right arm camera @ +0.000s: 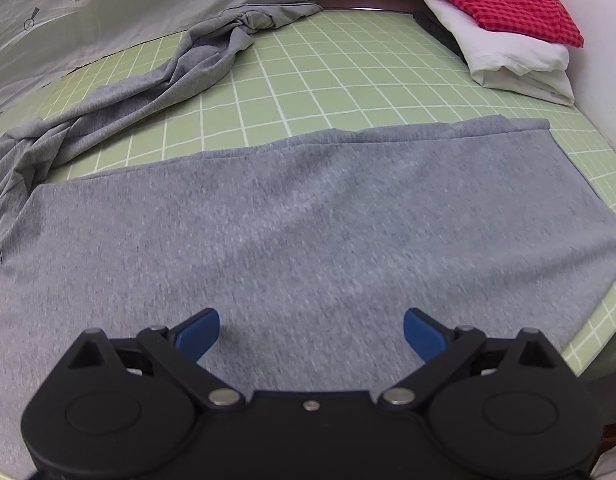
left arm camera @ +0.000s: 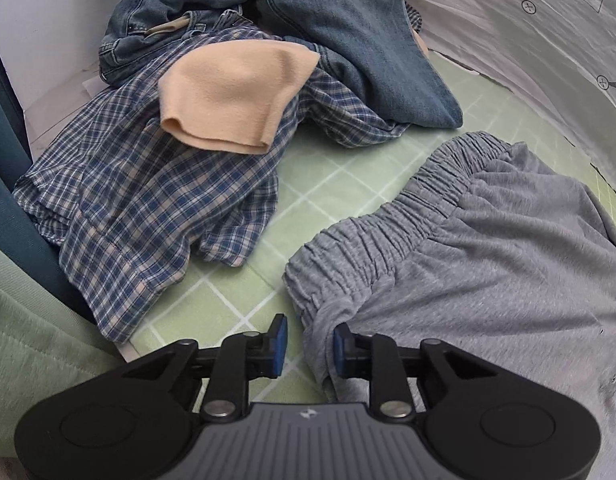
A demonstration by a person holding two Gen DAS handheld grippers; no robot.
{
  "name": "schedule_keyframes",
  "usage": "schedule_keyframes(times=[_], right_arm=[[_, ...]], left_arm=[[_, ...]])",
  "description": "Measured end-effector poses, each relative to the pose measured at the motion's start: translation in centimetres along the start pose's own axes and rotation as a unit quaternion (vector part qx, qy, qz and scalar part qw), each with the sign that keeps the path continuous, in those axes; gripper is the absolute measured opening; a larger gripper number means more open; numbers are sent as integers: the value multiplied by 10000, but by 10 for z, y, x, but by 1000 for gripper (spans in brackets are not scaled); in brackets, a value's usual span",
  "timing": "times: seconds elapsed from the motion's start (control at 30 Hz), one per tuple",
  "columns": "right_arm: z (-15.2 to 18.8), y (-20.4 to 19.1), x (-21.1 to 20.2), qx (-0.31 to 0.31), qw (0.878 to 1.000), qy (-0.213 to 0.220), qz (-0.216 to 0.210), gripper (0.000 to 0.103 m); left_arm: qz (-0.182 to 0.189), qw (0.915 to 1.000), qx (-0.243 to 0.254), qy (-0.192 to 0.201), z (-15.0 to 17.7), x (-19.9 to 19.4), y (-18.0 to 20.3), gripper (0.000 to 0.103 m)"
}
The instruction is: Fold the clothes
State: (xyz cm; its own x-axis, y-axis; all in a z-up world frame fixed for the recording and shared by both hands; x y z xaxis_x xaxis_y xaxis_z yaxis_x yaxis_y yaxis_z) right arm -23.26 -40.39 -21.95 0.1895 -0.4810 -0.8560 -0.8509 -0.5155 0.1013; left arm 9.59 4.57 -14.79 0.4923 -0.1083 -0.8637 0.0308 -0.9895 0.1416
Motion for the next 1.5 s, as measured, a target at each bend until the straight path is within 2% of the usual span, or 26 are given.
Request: schedule_keyframes(times=[0.1,0.17,0.27,0.33,0.43,0.57,0.8,1.07,1.23,1.33,1.5], right_arm=[[-6,4,1,-1,10000,82,-41,100],[-12,8,1,41,9999,159,-54,102],[-27,20,3,189,9993,296,-105,103],[-39,28,6,308,9986,392,-174,103],[-57,39,12,477,9972,509,-252,103],[-85,45,29,661,9960,548,-245,103],[-134,54,61,974,9932,588,-230,103],[-195,22,106,1190,9913,525,-223,103],[-233,-2,128,1093,9907,663,-473,103],[-255,-23,142,803,9913,658,-811,103],[-279,-57,167,476,9920,491,-1066,103]], left_arm=[[-148,9997,175,50,-2,-10,13,50],[-192,9995,249,98,-4,-16,22,65],[-182,9991,308,208,-10,-26,39,78],[-238,9987,354,277,-14,-31,50,84],[-328,9978,455,355,-20,-31,67,85],[-241,9982,480,271,-31,-17,90,85],[-115,9959,835,322,-74,21,140,86],[-129,9903,1382,13,-116,91,194,87],[-294,9869,1587,-50,-130,125,207,87],[-372,9870,1563,34,-138,133,207,96],[-394,9885,1454,96,-145,140,202,103]])
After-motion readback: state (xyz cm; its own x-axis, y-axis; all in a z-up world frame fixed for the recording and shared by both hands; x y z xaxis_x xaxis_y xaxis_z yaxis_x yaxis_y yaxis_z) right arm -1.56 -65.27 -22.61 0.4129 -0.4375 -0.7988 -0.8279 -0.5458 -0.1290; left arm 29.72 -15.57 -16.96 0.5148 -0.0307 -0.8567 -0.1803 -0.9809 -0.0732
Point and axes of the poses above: each gripper's, at about its wrist camera, not at the fingertips, and x roughly the way its jaws point, y to its right, z to its underside, the point moved 5 cm from there along x, roughly the way its jaws point, and after that the axes turned 5 degrees about z, right-handed, at the moved point
